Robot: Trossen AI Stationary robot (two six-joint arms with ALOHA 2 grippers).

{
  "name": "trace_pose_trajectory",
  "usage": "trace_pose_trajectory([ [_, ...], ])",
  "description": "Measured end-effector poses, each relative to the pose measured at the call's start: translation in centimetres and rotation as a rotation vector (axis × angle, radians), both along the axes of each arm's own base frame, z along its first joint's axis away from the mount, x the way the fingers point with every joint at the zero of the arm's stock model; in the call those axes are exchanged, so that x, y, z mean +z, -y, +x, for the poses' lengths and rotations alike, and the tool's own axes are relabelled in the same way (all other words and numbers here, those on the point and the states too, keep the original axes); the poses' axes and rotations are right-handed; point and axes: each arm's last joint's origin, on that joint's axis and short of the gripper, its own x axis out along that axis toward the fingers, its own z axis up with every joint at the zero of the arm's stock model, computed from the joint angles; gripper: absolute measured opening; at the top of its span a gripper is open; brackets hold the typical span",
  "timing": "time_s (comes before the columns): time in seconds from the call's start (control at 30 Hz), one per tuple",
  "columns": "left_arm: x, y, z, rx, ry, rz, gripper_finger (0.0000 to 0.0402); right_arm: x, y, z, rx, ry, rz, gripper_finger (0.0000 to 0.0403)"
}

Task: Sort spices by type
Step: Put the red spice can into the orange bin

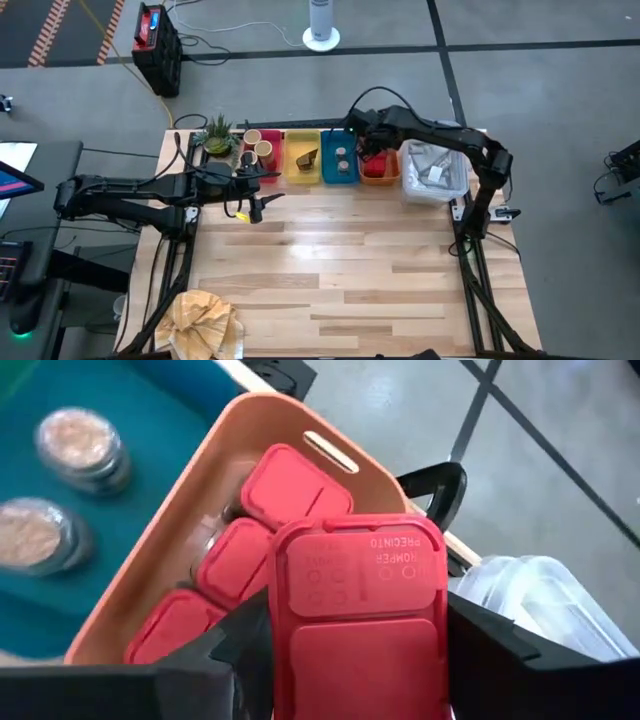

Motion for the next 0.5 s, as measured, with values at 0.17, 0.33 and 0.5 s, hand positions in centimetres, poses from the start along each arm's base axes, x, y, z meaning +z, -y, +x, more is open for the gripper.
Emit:
trace_pose_trajectory([
  [0.17, 0.00, 0.00, 0.00, 0.001, 0.000, -0.001, 0.0245, -0.04, 0.70, -0.50, -0.035, -0.005, 0.000, 0.0239],
  [0.33, -0.01, 0.00, 0.00, 0.001, -0.001, -0.001, 0.0245, -0.27, 1.07, -0.78, -0.060, -0.002, -0.001, 0.0239],
  [0.5, -0.02, 0.00, -0.01, 0.001, -0.001, -0.002, 0.0245, -0.94, 1.16, -0.72, -0.066, -0.007, -0.024, 0.0239],
])
